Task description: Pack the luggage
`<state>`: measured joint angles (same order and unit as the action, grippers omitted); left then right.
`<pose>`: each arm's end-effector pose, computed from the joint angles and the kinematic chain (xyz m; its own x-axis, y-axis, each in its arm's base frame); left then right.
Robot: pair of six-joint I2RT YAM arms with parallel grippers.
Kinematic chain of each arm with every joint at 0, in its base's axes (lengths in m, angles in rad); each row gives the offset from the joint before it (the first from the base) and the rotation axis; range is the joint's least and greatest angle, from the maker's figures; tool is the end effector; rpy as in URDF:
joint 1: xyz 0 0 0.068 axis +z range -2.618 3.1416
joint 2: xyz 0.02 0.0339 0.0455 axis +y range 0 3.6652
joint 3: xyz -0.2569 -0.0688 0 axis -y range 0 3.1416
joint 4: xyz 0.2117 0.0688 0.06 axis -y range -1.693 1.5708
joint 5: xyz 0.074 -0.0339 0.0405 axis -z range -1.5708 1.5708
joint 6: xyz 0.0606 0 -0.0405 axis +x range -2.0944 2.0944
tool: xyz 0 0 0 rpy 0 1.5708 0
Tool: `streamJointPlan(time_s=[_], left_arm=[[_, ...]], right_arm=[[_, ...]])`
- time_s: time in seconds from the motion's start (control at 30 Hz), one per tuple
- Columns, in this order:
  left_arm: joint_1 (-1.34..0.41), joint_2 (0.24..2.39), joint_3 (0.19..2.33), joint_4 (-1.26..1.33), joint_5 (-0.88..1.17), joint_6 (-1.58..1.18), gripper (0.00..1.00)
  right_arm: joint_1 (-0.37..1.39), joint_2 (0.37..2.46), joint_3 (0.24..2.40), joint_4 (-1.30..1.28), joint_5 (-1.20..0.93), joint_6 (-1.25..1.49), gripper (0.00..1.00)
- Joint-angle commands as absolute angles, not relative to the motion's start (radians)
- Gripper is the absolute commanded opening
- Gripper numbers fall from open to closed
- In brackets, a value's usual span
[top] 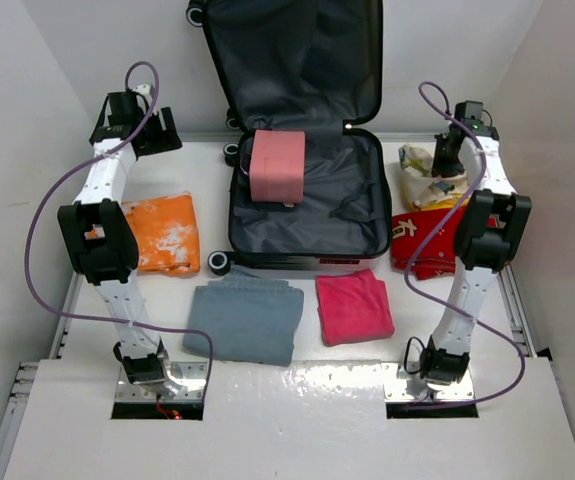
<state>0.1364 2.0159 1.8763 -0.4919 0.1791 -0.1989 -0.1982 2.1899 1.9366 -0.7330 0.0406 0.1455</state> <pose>0.4537 0.0514 0.2964 -0.5751 -0.2752 -0.7704 -0.1071 0.9589 -0.2626 0.4537 -0.0936 0.2155 -0.7773 0.3039 -0.5509 0.3349 0.9411 0.0465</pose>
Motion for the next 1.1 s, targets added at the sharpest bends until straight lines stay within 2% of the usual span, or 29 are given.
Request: streamJointPlan(time_s=[0.0, 0.03, 0.1, 0.2, 0.43, 0.53, 0.57, 0.6, 0.67, 1.07], left_arm=[[0.13, 2.002, 1.894, -0.48, 0.195, -0.202, 0.77], [0.13, 2.002, 1.894, -0.48, 0.195, -0.193, 0.77], [0.13, 2.002, 1.894, -0.48, 0.186, -0.193, 0.77], [0.13, 2.002, 1.884, -0.48, 0.186, -0.193, 0.77], [0.13, 1.982, 1.884, -0.48, 0.186, -0.184, 0.77], [0.13, 1.982, 1.875, -0.48, 0.186, -0.184, 0.77], [0.13, 1.982, 1.875, -0.48, 0.186, -0.184, 0.77], [0.13, 1.982, 1.875, -0.48, 0.186, -0.184, 0.77], [0.13, 1.982, 1.885, -0.48, 0.186, -0.175, 0.77], [0.13, 2.0, 1.905, -0.489, 0.186, -0.175, 0.77]], right_arm=[[-0.152, 2.252, 2.014, -0.759, 0.028, 0.115, 0.25], [-0.141, 2.269, 2.016, -0.761, 0.025, 0.12, 0.3], [-0.105, 2.257, 1.984, -0.727, 0.005, 0.143, 0.48], [-0.059, 2.269, 1.965, -0.704, 0.005, 0.14, 0.58], [-0.015, 2.342, 1.997, -0.695, 0.074, 0.123, 0.64], [-0.009, 2.371, 1.99, -0.683, 0.038, 0.143, 0.76], [-0.008, 2.376, 1.988, -0.683, 0.038, 0.149, 0.83], [-0.009, 2.381, 1.982, -0.683, 0.041, 0.149, 0.87], [0.021, 2.408, 1.979, -0.681, 0.035, 0.152, 0.9], [0.101, 2.496, 2.017, -0.719, 0.003, 0.146, 0.9]])
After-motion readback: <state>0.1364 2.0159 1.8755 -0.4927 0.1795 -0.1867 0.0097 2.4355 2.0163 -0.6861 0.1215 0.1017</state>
